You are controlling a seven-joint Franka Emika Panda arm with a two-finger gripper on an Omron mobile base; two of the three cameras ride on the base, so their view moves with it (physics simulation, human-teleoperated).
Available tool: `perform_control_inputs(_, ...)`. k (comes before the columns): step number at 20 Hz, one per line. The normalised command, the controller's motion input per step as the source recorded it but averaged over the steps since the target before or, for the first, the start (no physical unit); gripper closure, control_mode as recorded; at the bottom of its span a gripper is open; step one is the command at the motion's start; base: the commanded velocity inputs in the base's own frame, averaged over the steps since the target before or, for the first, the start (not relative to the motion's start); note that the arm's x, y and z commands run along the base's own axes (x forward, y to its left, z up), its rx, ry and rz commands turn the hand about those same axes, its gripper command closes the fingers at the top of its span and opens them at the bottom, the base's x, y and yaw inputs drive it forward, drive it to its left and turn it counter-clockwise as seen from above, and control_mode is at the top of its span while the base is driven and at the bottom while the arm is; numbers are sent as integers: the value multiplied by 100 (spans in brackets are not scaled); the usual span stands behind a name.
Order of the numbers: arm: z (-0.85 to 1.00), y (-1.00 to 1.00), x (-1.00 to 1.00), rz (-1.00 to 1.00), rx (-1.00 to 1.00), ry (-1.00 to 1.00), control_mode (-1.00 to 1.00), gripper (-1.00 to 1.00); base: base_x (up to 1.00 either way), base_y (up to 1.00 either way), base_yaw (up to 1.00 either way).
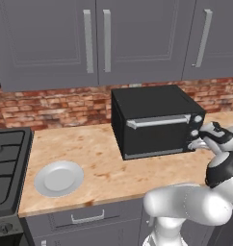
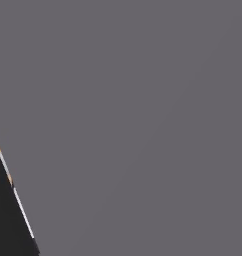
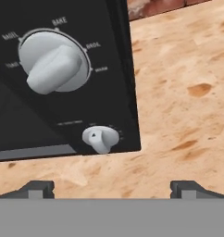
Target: Pick up the bagel from the plate, place it on the toaster oven rack, close the door, and set the timer.
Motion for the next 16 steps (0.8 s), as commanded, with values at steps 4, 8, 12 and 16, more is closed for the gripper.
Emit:
perform_control_inputs(4,2,1,11,0,0,0,-100,-100,0,0,0)
perform_control_inputs(8,0,0,17,0,0,0,-100,-100,0,0,0)
perform_control_inputs(12,0,0,9,0,0,0,-100,-100,0,0,0)
perform_control_inputs(16,0,0,8,0,0,0,-100,-100,0,0,0)
